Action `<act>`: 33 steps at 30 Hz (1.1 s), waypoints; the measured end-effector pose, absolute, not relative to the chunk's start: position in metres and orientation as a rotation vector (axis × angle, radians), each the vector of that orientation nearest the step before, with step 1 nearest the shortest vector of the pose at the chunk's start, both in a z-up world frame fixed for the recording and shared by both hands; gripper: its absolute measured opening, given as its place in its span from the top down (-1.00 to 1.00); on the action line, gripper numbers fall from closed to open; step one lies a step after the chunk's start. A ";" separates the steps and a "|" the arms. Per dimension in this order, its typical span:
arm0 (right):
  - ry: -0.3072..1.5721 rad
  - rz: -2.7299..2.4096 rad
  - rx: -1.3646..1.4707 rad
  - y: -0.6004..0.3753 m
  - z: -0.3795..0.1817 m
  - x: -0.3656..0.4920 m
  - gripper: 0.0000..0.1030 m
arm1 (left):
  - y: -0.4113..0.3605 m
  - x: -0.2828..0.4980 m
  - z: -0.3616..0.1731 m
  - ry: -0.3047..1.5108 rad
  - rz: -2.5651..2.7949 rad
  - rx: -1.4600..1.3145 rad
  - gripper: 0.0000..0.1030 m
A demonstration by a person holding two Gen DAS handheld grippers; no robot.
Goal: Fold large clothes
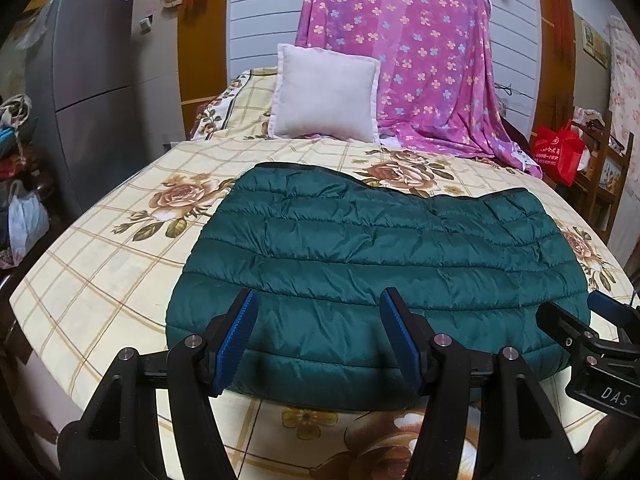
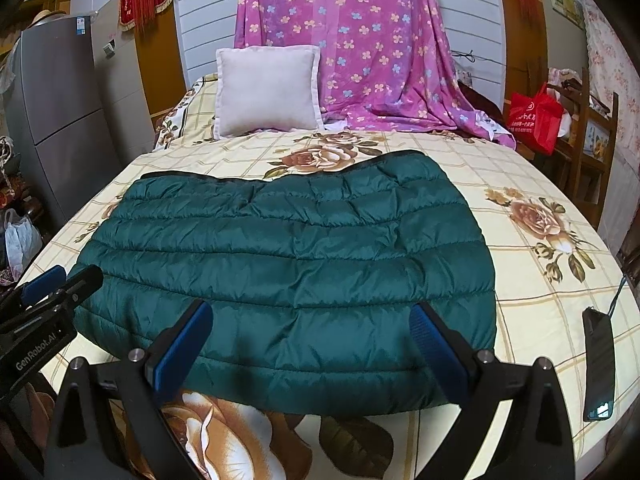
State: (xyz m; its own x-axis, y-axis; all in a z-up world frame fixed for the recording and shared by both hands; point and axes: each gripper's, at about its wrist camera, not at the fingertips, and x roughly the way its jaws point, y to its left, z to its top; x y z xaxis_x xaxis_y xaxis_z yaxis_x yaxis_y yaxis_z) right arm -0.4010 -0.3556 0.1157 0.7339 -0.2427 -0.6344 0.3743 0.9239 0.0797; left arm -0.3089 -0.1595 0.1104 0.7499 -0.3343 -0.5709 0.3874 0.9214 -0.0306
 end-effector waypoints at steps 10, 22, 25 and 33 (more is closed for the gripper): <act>0.666 -0.341 0.215 -0.354 0.115 -0.402 -0.95 | -0.162 -0.313 0.109 0.585 -0.340 0.145 0.14; 0.663 -0.341 0.214 -0.352 0.114 -0.402 -0.95 | -0.160 -0.313 0.108 0.598 -0.353 0.132 0.14; 0.664 -0.340 0.214 -0.351 0.113 -0.402 -0.95 | -0.161 -0.314 0.108 0.600 -0.357 0.133 0.14; 0.668 -0.340 0.223 -0.352 0.112 -0.403 -0.95 | -0.162 -0.315 0.107 0.611 -0.367 0.126 0.14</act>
State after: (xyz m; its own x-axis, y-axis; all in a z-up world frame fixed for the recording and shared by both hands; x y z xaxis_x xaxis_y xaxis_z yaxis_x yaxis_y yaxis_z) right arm -0.4026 -0.3522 0.1116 0.7332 -0.2351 -0.6381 0.3768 0.9215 0.0935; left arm -0.3146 -0.1622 0.1069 0.7571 -0.2990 -0.5808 0.3724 0.9280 0.0076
